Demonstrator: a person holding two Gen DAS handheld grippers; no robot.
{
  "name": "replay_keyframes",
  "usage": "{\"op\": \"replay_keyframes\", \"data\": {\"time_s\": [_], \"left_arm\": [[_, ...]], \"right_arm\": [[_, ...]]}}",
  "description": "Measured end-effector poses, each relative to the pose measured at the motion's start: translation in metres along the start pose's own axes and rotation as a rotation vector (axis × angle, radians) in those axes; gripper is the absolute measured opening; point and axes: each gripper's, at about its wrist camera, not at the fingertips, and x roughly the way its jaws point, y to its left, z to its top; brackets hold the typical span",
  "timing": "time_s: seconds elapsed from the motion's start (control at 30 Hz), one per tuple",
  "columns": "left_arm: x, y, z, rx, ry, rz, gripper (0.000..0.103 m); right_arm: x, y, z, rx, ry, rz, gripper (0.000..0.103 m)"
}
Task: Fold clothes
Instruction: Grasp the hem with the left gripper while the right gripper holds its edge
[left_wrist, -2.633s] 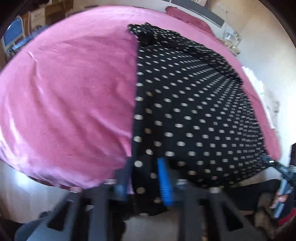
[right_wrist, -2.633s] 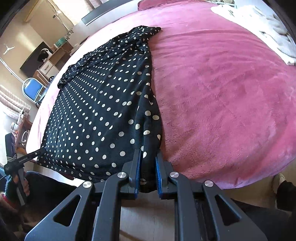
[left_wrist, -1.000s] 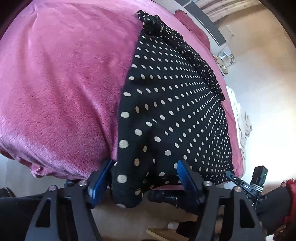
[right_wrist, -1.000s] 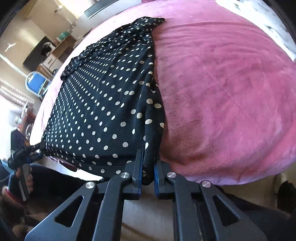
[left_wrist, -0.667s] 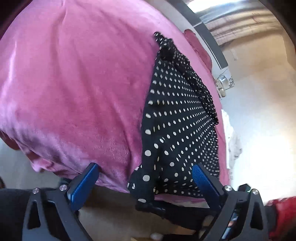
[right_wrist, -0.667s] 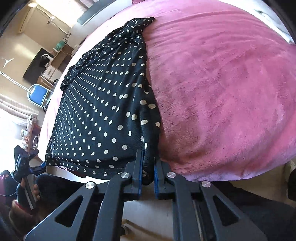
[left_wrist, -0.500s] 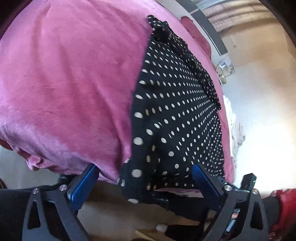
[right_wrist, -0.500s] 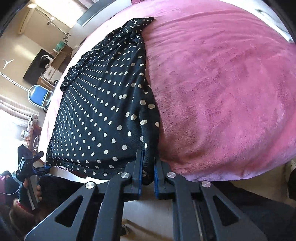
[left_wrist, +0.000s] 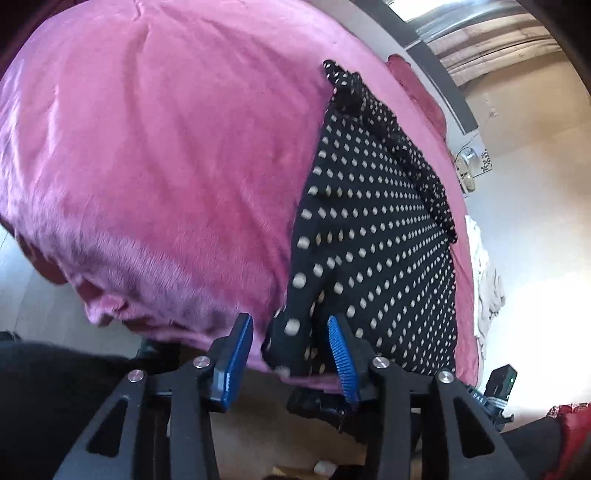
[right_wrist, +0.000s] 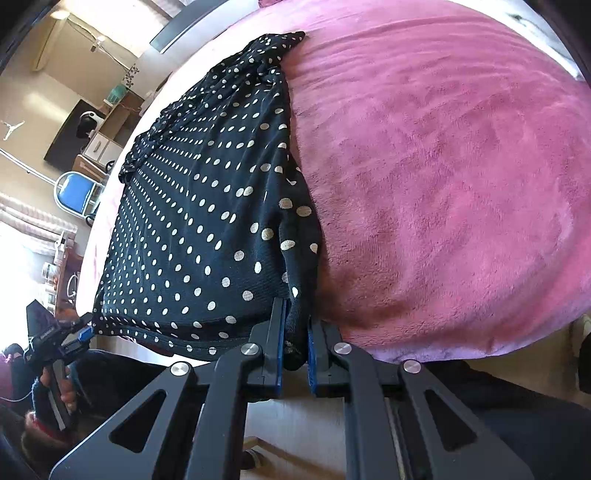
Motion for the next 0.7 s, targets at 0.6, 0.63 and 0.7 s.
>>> {"op": "replay_keyframes", "data": {"time_s": [0.6,0.63,0.7], "left_arm": [[0.003,-0.029,0.017,0.008,-0.036,-0.219,0.004],[0.005,-0.027,0.019,-0.018,-0.035,-0.250,0.004],[0.007,-0.026,0.024,-0.065,-0.035,-0.308,0.004]], "right_arm": [[-0.027,-0.011,0.002,0.136,-0.133,0.259,0.008],[-0.027,-0.015,0.003,0.167,-0.138,0.298,0.008],[-0.026,-0.026,0.003,0.243,-0.154,0.381,0.008]]}}
